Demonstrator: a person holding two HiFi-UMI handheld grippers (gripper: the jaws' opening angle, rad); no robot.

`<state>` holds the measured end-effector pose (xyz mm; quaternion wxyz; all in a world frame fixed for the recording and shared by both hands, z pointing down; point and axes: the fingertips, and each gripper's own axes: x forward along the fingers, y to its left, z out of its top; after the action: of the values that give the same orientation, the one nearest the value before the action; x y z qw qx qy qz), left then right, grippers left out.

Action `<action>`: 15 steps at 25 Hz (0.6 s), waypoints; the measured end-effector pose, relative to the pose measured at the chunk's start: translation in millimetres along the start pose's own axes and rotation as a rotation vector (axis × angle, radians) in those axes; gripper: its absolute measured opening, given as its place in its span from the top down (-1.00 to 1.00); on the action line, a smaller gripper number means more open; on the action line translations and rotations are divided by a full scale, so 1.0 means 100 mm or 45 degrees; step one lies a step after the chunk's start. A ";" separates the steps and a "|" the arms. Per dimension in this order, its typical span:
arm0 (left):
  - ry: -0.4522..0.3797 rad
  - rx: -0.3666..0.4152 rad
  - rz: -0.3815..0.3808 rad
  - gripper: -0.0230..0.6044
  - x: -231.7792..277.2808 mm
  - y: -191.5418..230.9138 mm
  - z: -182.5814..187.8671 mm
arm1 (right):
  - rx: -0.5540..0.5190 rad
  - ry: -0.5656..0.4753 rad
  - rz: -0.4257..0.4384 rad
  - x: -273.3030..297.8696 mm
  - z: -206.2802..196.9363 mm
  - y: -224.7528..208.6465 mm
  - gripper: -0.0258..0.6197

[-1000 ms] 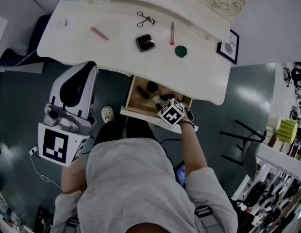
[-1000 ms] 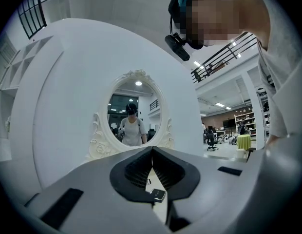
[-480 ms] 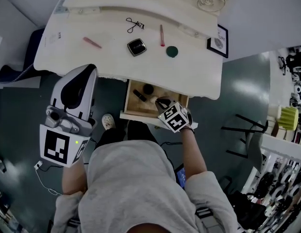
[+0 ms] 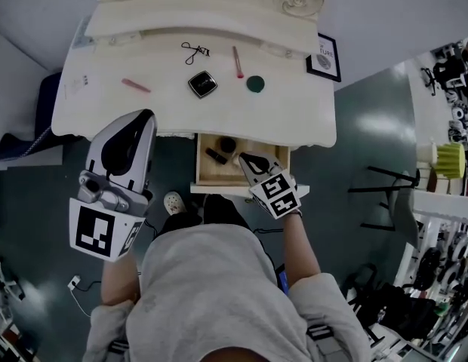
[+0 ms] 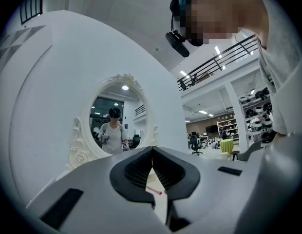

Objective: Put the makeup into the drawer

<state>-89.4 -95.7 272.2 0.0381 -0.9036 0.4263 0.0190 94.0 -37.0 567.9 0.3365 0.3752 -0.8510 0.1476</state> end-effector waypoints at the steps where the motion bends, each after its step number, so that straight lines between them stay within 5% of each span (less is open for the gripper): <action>1: -0.004 -0.001 -0.011 0.88 0.00 0.00 0.00 | 0.012 -0.027 -0.016 -0.04 0.07 0.01 0.85; 15: -0.052 -0.013 -0.143 0.88 -0.02 -0.06 0.06 | 0.109 -0.290 -0.212 -0.46 0.66 0.12 0.85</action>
<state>-86.0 -89.4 267.0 0.0433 -0.9257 0.3740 0.0374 77.4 -37.2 487.9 0.2327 0.4729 -0.8424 0.1119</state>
